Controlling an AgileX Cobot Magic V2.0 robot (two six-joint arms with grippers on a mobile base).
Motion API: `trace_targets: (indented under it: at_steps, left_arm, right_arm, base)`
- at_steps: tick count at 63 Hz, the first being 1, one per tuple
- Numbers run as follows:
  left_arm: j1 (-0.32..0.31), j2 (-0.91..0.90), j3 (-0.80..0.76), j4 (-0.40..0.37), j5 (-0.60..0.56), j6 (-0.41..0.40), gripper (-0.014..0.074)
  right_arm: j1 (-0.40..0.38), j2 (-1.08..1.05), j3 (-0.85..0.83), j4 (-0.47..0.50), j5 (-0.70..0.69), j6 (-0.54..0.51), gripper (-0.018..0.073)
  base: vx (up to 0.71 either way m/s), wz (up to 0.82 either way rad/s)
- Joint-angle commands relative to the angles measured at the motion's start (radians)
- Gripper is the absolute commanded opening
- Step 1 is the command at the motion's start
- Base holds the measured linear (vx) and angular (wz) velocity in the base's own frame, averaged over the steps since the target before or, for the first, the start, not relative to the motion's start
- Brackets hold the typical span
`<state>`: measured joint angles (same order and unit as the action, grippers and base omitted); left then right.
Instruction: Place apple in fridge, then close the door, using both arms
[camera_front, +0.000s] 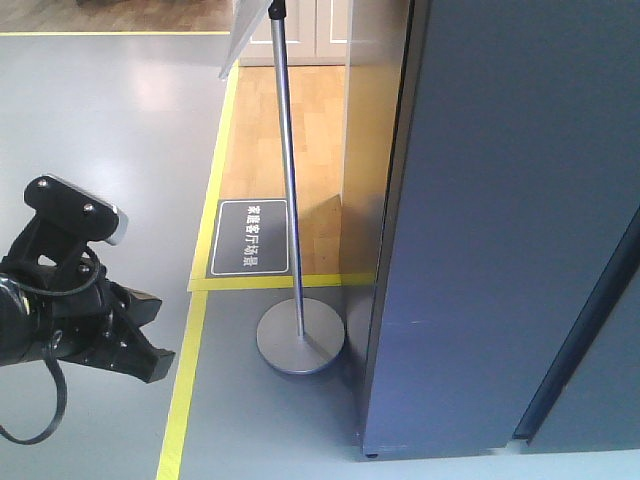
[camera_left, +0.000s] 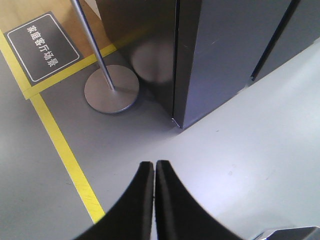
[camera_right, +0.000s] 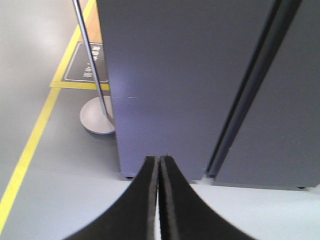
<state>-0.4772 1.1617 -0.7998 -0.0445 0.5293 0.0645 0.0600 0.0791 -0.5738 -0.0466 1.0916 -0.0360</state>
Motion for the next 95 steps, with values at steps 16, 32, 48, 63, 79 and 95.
trace_targets:
  at_steps: [16,32,48,63,79,95]
  left_arm:
    - [0.004,-0.023,-0.024,-0.003,-0.053,-0.011,-0.0006]
    - [0.005,-0.031,-0.024,-0.003,-0.053,-0.011,-0.0006]
    - [0.091,-0.188,0.06,-0.014,-0.107,-0.003,-0.0006]
    - [0.226,-0.444,0.324,-0.048,-0.28,-0.003,-0.0006]
    - [0.357,-0.764,0.573,-0.048,-0.396,-0.003,-0.0006]
    - [0.464,-1.029,0.745,-0.048,-0.405,-0.003,-0.0006]
  right_arm:
    - [0.002,0.017,-0.022,0.006,-0.056,-0.002,-0.0001]
    - [0.002,0.017,-0.022,0.006,-0.059,-0.002,-0.0001]
    - [0.002,0.017,-0.022,0.006,-0.059,-0.002,-0.0001]
    - [0.002,0.017,-0.022,0.006,-0.059,-0.002,0.0]
    - [0.002,0.017,-0.022,0.006,-0.059,-0.002,0.0002]
    - [0.002,0.017,-0.022,0.006,-0.059,-0.002,0.0004]
  base:
    - [0.0,0.0]
    - [0.0,0.0]
    - [0.0,0.0]
    - [0.0,0.0]
    - [0.0,0.0]
    - [0.0,0.0]
